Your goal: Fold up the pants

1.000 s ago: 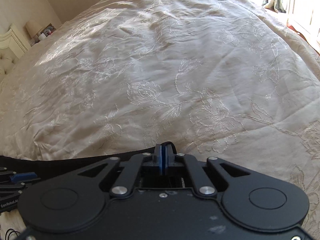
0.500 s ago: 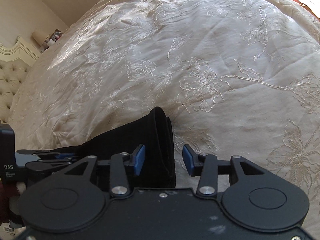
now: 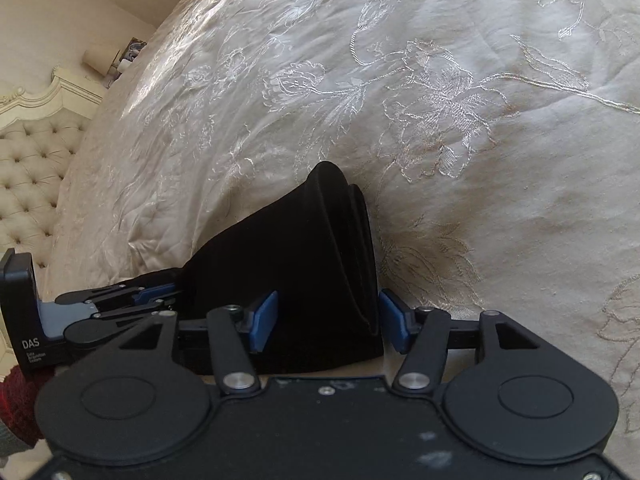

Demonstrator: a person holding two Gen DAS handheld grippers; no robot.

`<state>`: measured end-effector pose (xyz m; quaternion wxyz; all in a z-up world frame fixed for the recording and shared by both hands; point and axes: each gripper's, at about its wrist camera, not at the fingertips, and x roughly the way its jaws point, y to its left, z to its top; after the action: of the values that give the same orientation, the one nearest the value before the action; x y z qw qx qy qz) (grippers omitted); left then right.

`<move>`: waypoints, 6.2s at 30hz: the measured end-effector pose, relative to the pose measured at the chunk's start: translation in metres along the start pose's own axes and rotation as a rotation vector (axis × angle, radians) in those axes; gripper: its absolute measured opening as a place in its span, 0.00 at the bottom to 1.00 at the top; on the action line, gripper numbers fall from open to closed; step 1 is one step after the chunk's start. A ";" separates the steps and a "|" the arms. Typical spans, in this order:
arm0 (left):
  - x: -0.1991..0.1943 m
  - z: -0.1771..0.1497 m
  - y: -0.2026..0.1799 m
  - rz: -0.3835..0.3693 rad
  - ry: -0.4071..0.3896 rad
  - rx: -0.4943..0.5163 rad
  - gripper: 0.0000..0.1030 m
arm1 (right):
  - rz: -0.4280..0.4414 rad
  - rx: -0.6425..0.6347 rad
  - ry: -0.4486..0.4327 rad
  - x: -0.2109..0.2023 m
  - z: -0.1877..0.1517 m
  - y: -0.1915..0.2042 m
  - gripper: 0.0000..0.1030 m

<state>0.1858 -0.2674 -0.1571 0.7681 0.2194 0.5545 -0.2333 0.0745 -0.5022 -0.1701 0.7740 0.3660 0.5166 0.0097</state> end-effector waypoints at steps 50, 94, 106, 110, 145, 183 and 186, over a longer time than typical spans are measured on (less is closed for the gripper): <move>-0.070 -0.074 0.135 -0.027 -0.059 -0.375 0.20 | -0.070 -0.175 -0.244 -0.043 -0.044 0.221 0.23; -0.050 -0.107 0.172 -0.097 0.106 -0.468 0.36 | -0.227 -0.209 -0.275 0.014 -0.078 0.208 0.40; -0.050 -0.102 0.189 0.007 0.063 -0.386 0.09 | -0.216 -0.312 -0.201 0.034 -0.066 0.211 0.13; -0.046 -0.101 0.187 0.005 0.073 -0.371 0.09 | -0.232 -0.367 -0.164 0.059 -0.053 0.220 0.03; -0.138 -0.232 0.242 0.184 0.078 -0.604 0.17 | -0.155 -0.373 -0.105 0.052 -0.115 0.242 0.10; -0.120 -0.316 0.451 0.054 0.010 -0.468 0.18 | -0.287 -0.377 0.025 0.227 -0.268 0.456 0.12; -0.115 -0.312 0.458 0.027 -0.003 -0.479 0.23 | -0.304 -0.343 0.036 0.231 -0.268 0.450 0.09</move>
<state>0.1957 0.2962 -0.1012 0.8022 0.0382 0.5898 -0.0853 0.1292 0.0671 -0.1473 0.8082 0.1466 0.5702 -0.0131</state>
